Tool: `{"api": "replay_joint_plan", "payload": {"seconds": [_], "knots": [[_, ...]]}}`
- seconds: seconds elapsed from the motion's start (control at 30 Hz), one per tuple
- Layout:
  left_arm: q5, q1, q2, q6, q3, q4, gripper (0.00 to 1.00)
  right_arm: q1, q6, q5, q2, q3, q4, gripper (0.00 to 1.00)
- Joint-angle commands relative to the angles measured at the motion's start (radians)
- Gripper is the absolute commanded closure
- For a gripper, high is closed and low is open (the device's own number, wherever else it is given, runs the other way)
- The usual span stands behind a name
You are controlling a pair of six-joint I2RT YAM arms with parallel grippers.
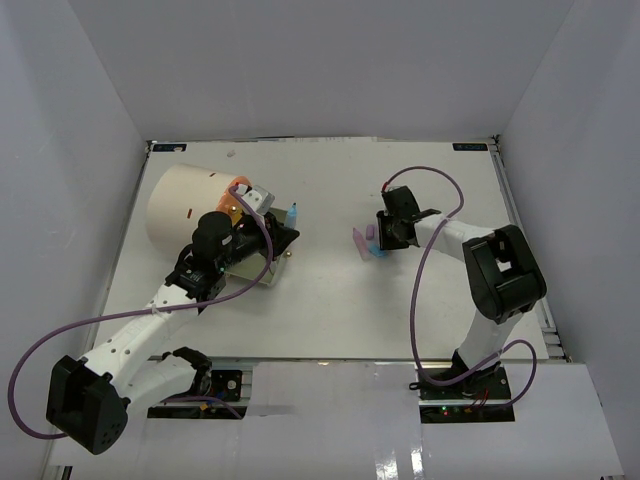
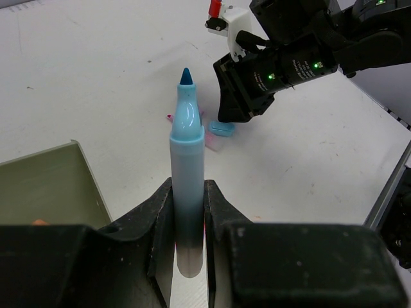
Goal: Sort the stationery into containers
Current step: Move the pen cap to the center of the board, then close the pen cap on the pen.
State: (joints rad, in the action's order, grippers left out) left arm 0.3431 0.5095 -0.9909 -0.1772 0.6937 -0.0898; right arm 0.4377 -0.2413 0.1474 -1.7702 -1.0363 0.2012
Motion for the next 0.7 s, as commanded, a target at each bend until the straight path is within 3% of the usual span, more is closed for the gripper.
{"api": "replay_joint_plan", "payload": {"seconds": [0.0,0.2,0.43,0.67], "knots": [[0.019,-0.005,0.014,-0.002,-0.011,-0.018,0.80,-0.005,-0.016,0.015,0.043,0.012,0.038,0.66],[0.020,-0.005,0.014,-0.004,-0.010,-0.016,0.80,-0.005,0.121,0.047,0.100,-0.105,0.145,0.63],[0.023,-0.005,0.014,-0.001,-0.010,-0.016,0.80,-0.004,0.243,-0.101,0.123,-0.185,0.218,0.49],[0.023,-0.005,0.014,0.001,-0.010,-0.013,0.80,0.021,0.358,-0.169,0.065,-0.232,0.274,0.45]]}}
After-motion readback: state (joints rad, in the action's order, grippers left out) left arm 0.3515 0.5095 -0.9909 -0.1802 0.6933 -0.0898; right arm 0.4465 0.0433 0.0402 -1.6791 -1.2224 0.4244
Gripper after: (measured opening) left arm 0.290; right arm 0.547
